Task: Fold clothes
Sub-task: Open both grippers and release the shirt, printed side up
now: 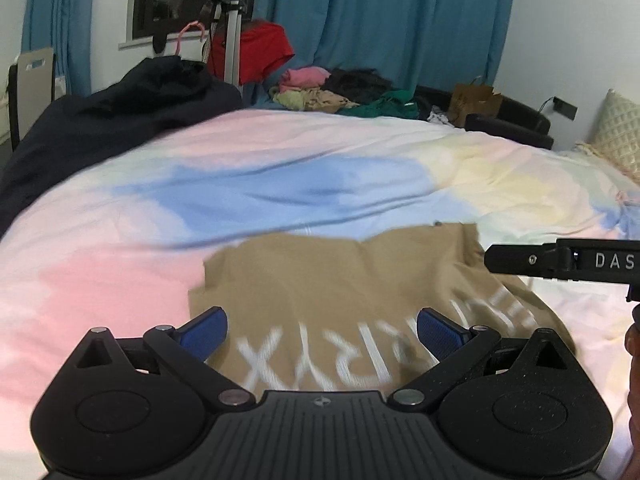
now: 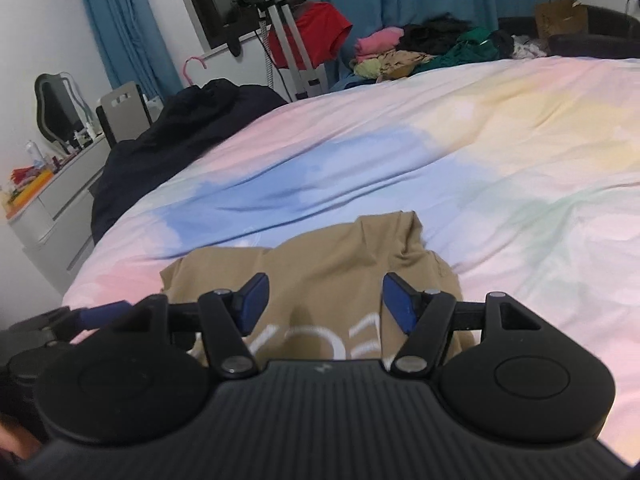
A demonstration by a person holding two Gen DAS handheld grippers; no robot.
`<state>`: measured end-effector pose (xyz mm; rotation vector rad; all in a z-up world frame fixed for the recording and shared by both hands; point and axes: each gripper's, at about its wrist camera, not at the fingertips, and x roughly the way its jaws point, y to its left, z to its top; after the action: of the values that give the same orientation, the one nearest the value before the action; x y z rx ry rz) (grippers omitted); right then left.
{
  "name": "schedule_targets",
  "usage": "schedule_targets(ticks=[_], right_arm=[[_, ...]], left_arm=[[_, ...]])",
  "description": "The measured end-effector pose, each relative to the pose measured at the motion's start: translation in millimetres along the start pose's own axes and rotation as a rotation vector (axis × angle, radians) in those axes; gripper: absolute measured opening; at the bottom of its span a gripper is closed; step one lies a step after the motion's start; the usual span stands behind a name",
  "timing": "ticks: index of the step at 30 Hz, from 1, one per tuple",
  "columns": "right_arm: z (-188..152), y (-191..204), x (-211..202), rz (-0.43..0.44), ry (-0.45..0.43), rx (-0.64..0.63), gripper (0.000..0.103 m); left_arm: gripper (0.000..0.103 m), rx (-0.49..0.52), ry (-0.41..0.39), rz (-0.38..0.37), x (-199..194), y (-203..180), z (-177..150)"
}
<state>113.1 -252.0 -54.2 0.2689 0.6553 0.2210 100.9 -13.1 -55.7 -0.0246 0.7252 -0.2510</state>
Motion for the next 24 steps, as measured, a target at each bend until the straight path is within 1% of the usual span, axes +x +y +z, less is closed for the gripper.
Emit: schedule_targets(ticks=[1,3,6,10,12,15,17,19,20,23,24], right_arm=[[-3,0,-1,0.002,0.005,0.007,0.067],[-8,0,2,0.006,0.027,0.016,0.067],[-15,-2,15,-0.019,0.071,0.001,0.066],[-24,-11,32,-0.028,0.127,0.033,0.065],[-27,-11,33,-0.027,0.13,0.039,0.065],[-27,-10,32,-0.029,0.129,0.033,0.065],[-27,-10,32,-0.028,0.13,0.035,0.065],[-27,-12,32,-0.025,0.132,0.044,0.065],[-26,-12,32,-0.024,0.133,0.049,0.065],[-26,-14,32,-0.019,0.134,0.068,0.065],[-26,-15,32,-0.016,0.134,0.077,0.065]], left_arm=[[0.102,-0.011,0.014,-0.005,-1,0,-5],[0.102,-0.018,0.051,0.009,6,0,-10],[0.103,-0.024,0.082,0.029,16,1,-14],[0.102,-0.051,0.075,0.039,13,4,-14],[0.101,-0.058,0.062,0.038,6,4,-14],[0.101,-0.082,0.024,-0.008,-16,5,-14],[0.101,-0.091,-0.027,-0.064,-37,6,-14],[0.101,-0.127,-0.063,-0.155,-55,8,-15],[0.101,-0.169,-0.053,-0.232,-57,12,-17],[0.101,-0.321,0.052,-0.507,-44,24,-23],[0.101,-0.366,0.088,-0.571,-38,28,-25]])
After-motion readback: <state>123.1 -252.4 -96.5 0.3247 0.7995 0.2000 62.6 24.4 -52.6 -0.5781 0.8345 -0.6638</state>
